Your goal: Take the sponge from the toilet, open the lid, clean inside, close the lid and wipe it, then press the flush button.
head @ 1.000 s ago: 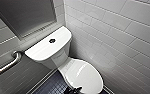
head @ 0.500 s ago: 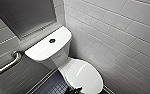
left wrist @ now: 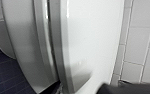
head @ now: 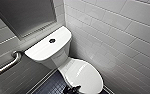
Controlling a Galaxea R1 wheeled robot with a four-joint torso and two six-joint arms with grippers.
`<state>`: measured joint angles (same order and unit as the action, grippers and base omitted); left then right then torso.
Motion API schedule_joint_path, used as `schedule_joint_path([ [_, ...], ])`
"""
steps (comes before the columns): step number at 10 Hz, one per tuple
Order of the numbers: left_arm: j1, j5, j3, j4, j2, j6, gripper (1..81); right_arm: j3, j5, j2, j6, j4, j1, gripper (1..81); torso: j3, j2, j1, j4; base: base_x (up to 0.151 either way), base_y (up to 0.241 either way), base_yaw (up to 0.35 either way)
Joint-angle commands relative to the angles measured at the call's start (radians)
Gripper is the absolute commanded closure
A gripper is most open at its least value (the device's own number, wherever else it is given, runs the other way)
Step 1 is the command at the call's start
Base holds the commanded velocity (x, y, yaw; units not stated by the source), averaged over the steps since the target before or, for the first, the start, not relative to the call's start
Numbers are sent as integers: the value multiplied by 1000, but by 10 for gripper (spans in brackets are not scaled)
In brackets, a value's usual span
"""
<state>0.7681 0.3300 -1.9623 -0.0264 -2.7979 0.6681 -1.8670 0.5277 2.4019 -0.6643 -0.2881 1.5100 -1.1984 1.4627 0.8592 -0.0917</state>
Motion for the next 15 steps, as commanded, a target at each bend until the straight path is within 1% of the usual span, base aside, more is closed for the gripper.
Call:
schedule_joint_path([
  [1, -105, 17, 22, 34, -32, -4, 10, 17, -48, -44, -3, -23, 20, 811, 0, 0, 0, 0, 0, 0, 0],
  [5, -101, 7, -119, 37, -109, -2, 10, 16, -48, -42, -5, -22, 20, 811, 0, 0, 0, 0, 0, 0, 0],
  [9, -75, 6, -230, 45, -166, -2, 10, 22, -46, -47, -6, -20, 14, 811, 0, 0, -1, 1, 0, 0, 0],
  [13, -85, 20, -147, 43, -135, 13, 10, 29, -32, -53, -5, -20, 13, 811, 0, 0, -1, 1, 0, 0, 0],
  [15, -86, 64, -43, 43, -74, 34, 10, 23, -34, -48, -5, -19, 13, 811, 0, 0, -1, 1, 0, 0, 0],
])
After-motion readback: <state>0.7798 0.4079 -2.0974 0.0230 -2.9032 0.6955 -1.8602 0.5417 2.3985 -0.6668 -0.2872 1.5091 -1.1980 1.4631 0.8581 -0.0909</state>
